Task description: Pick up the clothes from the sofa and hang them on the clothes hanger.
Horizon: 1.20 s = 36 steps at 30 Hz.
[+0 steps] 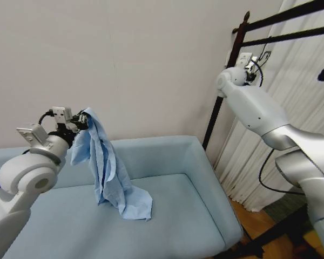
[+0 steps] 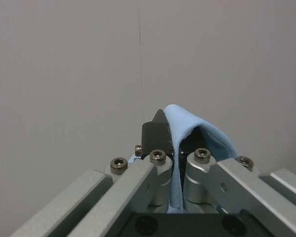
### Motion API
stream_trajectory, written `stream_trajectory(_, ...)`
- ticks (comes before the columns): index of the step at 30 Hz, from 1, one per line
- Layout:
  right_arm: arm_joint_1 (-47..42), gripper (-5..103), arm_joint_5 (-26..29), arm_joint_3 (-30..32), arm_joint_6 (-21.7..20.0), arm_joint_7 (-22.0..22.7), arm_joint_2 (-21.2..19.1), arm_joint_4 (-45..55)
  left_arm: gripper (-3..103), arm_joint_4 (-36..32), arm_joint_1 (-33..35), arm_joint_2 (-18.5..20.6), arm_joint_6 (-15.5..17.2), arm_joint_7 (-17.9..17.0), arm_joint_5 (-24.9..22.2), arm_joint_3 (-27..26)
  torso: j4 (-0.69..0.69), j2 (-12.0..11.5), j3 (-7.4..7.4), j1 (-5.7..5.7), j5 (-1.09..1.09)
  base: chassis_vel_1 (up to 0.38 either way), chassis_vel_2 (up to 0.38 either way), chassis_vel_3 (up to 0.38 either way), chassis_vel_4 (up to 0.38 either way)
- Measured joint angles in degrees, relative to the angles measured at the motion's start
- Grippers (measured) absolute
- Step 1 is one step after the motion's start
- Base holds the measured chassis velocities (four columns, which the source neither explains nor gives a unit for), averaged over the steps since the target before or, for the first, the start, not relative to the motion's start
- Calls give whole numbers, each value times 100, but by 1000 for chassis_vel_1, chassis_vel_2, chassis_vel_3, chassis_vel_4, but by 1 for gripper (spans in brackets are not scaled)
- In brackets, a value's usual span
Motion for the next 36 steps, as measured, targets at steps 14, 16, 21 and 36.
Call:
stream_trajectory(14,-631,2,1552,-49,-576,-1229,-2005,3149,1,57,105,54,-4,10,54,0,-1,0,-1,-1,0,0,0,0,0)
stream_trajectory(16,-798,2,1680,121,-615,-1666,-2302,3545,1,143,39,134,-4,39,37,47,-1,0,-1,-1,-1,0,0,0,0)
stream_trajectory(21,-1427,2,1963,922,-876,-3210,-2945,4151,1,379,-249,391,33,132,-175,191,0,0,-1,-1,-2,0,0,0,0)
stream_trajectory(36,-3340,2,1976,2478,-1028,-6767,-4011,5606,1,1535,-1608,1635,15,1630,-2261,775,2,-1,0,0,-3,0,0,0,0)
